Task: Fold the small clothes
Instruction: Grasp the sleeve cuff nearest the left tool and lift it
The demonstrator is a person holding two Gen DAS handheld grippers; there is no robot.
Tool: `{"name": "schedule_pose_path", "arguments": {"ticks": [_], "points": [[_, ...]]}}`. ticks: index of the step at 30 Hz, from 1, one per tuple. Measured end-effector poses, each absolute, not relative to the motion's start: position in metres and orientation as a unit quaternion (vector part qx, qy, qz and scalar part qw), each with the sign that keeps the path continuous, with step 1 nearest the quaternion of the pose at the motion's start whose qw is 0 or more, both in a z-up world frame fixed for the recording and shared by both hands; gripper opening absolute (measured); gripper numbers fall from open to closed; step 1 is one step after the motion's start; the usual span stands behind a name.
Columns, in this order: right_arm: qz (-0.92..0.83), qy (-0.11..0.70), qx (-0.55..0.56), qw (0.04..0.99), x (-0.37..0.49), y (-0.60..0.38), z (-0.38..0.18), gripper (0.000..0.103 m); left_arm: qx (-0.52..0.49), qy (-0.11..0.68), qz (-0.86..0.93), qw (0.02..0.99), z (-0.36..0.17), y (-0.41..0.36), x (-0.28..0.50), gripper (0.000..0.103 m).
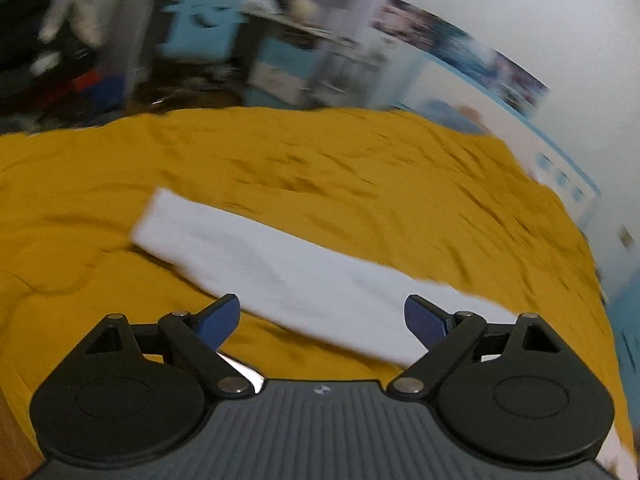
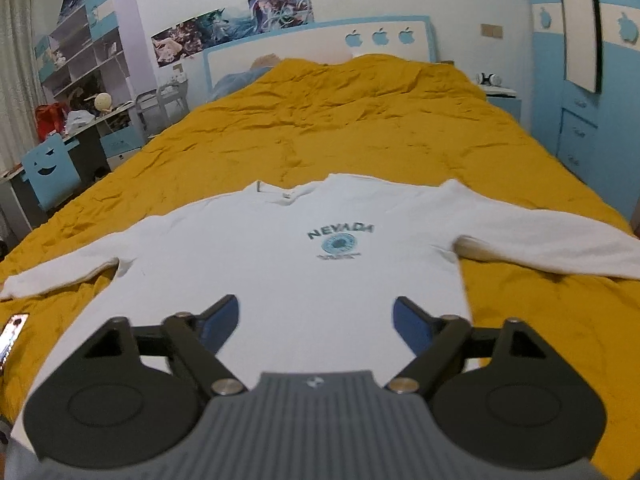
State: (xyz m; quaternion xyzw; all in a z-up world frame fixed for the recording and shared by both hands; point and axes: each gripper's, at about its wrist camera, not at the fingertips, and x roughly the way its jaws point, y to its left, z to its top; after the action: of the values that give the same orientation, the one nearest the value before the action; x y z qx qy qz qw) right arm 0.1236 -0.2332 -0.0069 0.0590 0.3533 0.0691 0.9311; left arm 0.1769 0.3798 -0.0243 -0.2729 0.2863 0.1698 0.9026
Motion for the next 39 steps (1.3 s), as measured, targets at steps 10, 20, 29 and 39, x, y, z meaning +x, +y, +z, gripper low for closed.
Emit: {"name": "schedule_pose_path", "arguments": {"ticks": [10,20,29,39], "points": [[0.079,0.395,0.050,0.914,0.195,-0.193,-0.040,0.045,-0.418,0.293,0.257,0.821,-0.091,0.483,0.185,0.103],[0.094,0.408,0.028,0.908,0.214,-0.172,-0.052,0.045,-0.428,0.281,0.275,0.813,-0.106,0.499,0.215,0.011],[0.092,0.394,0.030,0.914,0.211,-0.187,-0.045,0.045,-0.292,0.227,0.223,0.902,-0.002,0.412,0.229,0.006],[0.084,0.377,0.044,0.922,0.218,-0.230,-0.024,0.038,-0.140,0.169,-0.003,0.976,0.146,0.192,0.275,0.006]]}}
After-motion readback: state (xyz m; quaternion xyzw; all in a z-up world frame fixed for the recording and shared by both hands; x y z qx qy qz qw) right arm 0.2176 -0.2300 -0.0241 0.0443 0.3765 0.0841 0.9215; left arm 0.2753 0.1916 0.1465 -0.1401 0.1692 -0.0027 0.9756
